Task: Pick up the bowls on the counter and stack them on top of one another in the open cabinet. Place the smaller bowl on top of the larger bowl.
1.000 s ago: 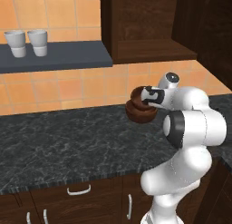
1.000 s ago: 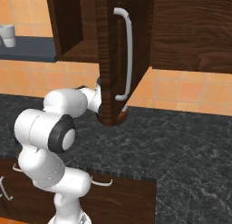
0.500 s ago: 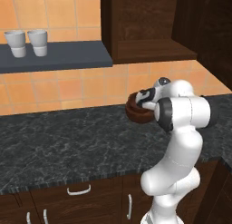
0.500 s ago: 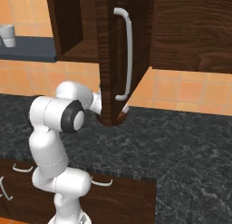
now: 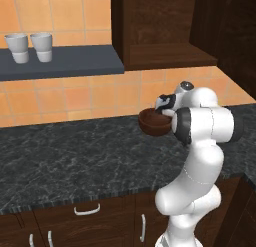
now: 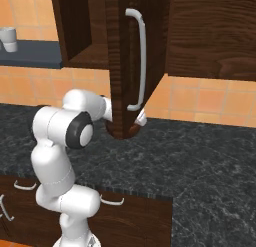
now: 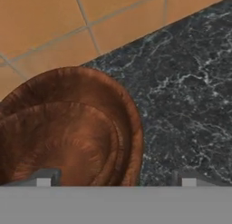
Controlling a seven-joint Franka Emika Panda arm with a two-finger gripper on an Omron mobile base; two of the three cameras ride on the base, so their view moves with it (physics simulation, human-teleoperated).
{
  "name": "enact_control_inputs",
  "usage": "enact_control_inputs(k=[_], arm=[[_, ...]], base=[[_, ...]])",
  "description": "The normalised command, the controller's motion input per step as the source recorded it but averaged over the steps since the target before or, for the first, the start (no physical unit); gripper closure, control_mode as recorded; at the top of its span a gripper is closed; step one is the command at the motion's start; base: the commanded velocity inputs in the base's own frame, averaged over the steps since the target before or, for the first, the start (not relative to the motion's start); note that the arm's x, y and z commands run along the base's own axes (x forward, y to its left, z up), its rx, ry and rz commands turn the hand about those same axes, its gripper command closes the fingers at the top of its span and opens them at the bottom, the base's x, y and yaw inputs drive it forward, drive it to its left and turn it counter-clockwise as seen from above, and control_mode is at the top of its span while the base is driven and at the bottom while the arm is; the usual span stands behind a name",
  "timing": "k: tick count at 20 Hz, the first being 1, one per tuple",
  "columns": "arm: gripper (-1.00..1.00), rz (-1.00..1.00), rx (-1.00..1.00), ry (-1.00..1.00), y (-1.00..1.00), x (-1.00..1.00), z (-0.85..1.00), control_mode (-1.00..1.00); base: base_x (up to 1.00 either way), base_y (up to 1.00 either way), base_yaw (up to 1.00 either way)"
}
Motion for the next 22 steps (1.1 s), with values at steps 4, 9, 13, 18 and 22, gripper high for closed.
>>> enact_control_inputs(k=[4, 9, 13, 18, 22], arm=[[-1.0, 0.0, -0.02, 0.18, 0.0, 0.08, -0.08, -1.0], [-1.0, 0.01, -0.04, 0.17, 0.0, 0.01, -0.52, -1.0], [-1.0, 0.03, -0.06, 0.18, 0.0, 0.0, -0.77, -1.0], [1.0, 0.02, 0.0, 0.07, 0.0, 0.0, -0.67, -1.0], [1.0, 0.0, 0.0, 0.0, 0.0, 0.0, 0.0, -1.0]], base=[[0.0, 0.0, 0.0], [0.0, 0.0, 0.0], [0.0, 0.0, 0.0], [0.0, 0.0, 0.0], [0.0, 0.0, 0.0]])
